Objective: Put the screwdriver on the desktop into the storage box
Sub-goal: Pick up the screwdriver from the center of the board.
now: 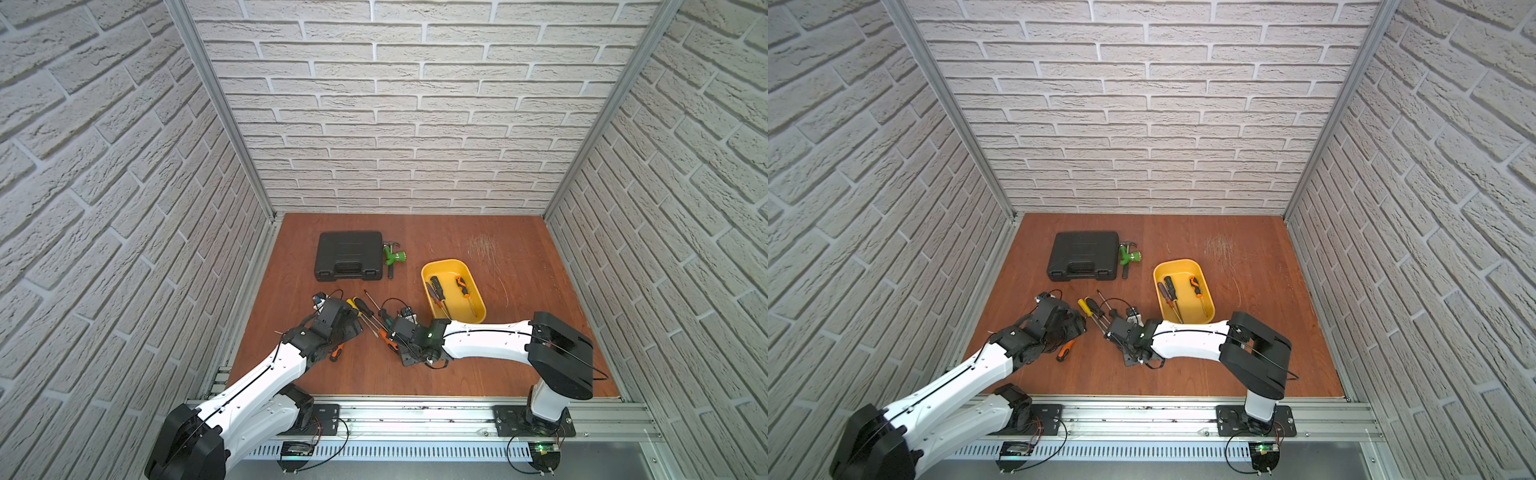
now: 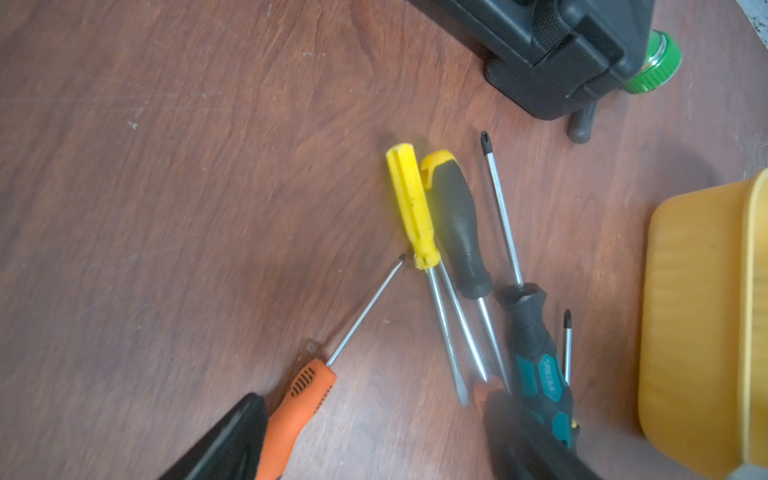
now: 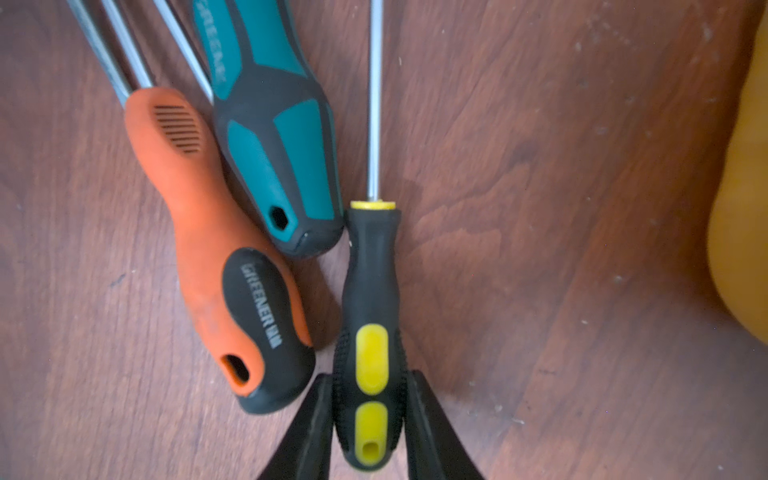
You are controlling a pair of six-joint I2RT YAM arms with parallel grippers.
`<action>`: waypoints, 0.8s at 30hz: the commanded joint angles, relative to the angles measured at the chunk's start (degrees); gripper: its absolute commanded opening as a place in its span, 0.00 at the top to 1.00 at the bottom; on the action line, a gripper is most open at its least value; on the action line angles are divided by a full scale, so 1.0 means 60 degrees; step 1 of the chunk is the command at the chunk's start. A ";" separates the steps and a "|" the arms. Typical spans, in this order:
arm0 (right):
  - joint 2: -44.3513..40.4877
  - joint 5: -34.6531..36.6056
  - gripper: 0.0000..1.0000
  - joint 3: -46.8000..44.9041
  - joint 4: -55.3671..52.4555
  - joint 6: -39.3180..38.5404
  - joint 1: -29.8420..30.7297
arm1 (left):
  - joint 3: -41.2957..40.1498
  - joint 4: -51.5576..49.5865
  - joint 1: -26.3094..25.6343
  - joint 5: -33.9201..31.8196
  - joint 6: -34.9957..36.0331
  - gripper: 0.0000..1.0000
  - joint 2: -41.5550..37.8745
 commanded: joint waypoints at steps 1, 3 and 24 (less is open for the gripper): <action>0.0427 -0.0076 0.67 -0.0132 -0.0100 0.0139 -0.0065 | -0.0189 0.0221 0.0064 0.0052 -0.0074 0.14 -0.0010; 0.0466 -0.0076 0.67 -0.0118 -0.0137 0.0126 -0.0073 | -0.0204 0.0203 0.0069 0.0008 -0.0072 0.14 -0.0038; 0.0592 0.0201 0.79 0.0146 -0.0392 -0.0057 -0.0093 | -0.0314 0.0351 0.0063 0.0026 -0.0104 0.13 -0.0010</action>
